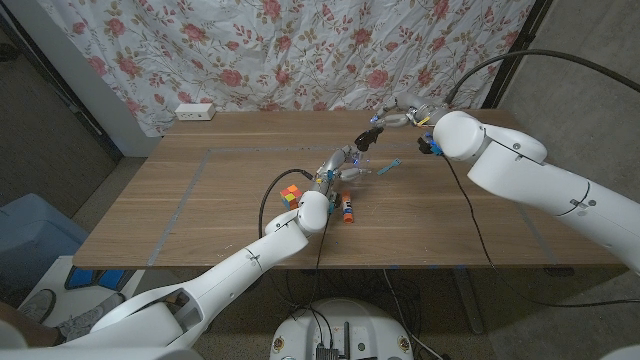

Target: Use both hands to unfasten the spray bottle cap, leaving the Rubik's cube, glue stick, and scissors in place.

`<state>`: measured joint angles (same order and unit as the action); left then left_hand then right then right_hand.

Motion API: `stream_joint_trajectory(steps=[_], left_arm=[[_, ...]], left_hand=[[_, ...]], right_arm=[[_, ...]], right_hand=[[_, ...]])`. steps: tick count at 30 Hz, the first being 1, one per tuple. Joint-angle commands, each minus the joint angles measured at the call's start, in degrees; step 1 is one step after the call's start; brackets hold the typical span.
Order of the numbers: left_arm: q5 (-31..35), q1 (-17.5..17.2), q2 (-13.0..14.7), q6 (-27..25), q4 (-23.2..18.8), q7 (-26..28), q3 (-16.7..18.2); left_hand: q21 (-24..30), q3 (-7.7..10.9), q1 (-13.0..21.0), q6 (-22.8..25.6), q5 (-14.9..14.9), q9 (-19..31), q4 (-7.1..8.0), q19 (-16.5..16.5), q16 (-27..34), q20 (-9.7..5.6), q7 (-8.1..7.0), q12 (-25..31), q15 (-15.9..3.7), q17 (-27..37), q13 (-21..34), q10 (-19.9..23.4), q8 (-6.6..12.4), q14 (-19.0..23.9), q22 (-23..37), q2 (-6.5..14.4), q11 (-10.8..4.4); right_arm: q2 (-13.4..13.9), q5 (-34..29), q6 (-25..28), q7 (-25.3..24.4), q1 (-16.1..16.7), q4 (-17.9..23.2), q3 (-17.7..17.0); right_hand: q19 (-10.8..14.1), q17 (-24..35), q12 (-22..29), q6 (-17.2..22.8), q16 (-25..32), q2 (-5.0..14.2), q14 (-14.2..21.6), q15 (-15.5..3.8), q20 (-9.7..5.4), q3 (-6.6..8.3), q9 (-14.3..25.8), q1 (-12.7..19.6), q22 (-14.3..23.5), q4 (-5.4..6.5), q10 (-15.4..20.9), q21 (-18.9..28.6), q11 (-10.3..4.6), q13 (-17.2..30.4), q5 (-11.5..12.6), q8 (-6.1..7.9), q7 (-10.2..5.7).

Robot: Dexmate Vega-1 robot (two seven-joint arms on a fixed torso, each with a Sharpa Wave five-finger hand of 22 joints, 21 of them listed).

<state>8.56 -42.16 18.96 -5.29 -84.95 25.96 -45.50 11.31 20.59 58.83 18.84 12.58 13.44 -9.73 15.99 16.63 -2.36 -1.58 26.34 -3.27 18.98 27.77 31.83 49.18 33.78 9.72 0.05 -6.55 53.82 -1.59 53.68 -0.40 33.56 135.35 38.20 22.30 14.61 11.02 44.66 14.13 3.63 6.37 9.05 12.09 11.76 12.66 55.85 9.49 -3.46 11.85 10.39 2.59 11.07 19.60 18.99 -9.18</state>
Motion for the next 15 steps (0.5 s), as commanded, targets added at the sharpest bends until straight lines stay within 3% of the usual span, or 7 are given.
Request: stream_joint_trajectory(steps=[1, 7, 9, 15], left_arm=[[-0.12, -0.11, -0.07, -0.46, 0.01, 0.30, 0.25], [-0.21, -0.16, -0.07, -0.60, -0.08, 0.33, 0.26], [-0.16, -0.17, -0.07, -0.58, -0.07, 0.43, 0.25], [-0.24, -0.19, -0.01, -0.60, -0.17, 0.35, 0.24]], left_hand=[[-0.17, 0.66, -3.37, 1.07, -0.23, 0.24, 0.05, 0.46, -0.02, -1.50, 0.61, 0.26, -5.30, 0.20, 0.19, 1.72, 0.31, 0.26, 0.13, 4.68, -1.41], [-0.17, 0.65, -3.38, 1.12, -0.24, 0.10, 0.01, 0.46, -0.04, -1.52, 0.63, 0.25, -5.31, 0.22, 0.20, 1.81, 0.33, 0.31, 0.13, 4.63, -1.49], [-0.18, 0.66, -3.40, 1.13, -0.24, 0.07, 0.03, 0.46, -0.05, -1.50, 0.62, 0.23, -5.33, 0.22, 0.21, 1.77, 0.34, 0.33, 0.13, 4.64, -1.48], [-0.18, 0.67, -3.43, 1.10, -0.25, 0.04, 0.04, 0.47, -0.08, -1.50, 0.65, 0.18, -5.29, 0.24, 0.22, 1.74, 0.39, 0.34, 0.13, 4.66, -1.40]], right_arm=[[0.17, 1.66, -1.20, -1.99, 1.86, -0.32, -1.78], [0.05, 0.10, 0.42, -3.54, 1.83, 0.36, -0.54], [-0.36, -0.72, 1.70, -4.89, 2.20, 0.89, -0.26], [-0.77, -1.66, 4.01, -6.38, 2.39, 1.79, 0.42]], right_hand=[[0.54, -0.12, 0.24, -1.03, -0.13, -0.21, 0.05, 1.16, 0.19, -1.65, 0.33, -4.44, 0.16, 1.46, 0.12, 0.32, 1.25, 0.09, -1.04, -0.63, 1.76], [0.93, -0.33, 0.57, 1.12, 0.05, -1.12, 1.16, 2.18, 0.21, -3.59, 0.72, -9.34, 0.23, 2.87, 1.09, 0.45, 2.33, 0.11, -2.67, 0.12, 3.49], [1.48, -0.41, 0.84, 3.28, 0.23, -1.62, 1.98, 2.46, 0.21, -4.78, 1.00, -12.62, 0.27, 3.77, 2.17, 0.58, 2.56, 0.11, -3.90, 0.97, 4.92], [2.01, -0.39, 0.94, 4.33, 0.54, -1.95, 3.04, 2.51, 0.23, -5.83, 1.57, -15.74, 0.29, 4.67, 2.93, 0.66, 2.88, 0.11, -5.20, 1.55, 6.57]])
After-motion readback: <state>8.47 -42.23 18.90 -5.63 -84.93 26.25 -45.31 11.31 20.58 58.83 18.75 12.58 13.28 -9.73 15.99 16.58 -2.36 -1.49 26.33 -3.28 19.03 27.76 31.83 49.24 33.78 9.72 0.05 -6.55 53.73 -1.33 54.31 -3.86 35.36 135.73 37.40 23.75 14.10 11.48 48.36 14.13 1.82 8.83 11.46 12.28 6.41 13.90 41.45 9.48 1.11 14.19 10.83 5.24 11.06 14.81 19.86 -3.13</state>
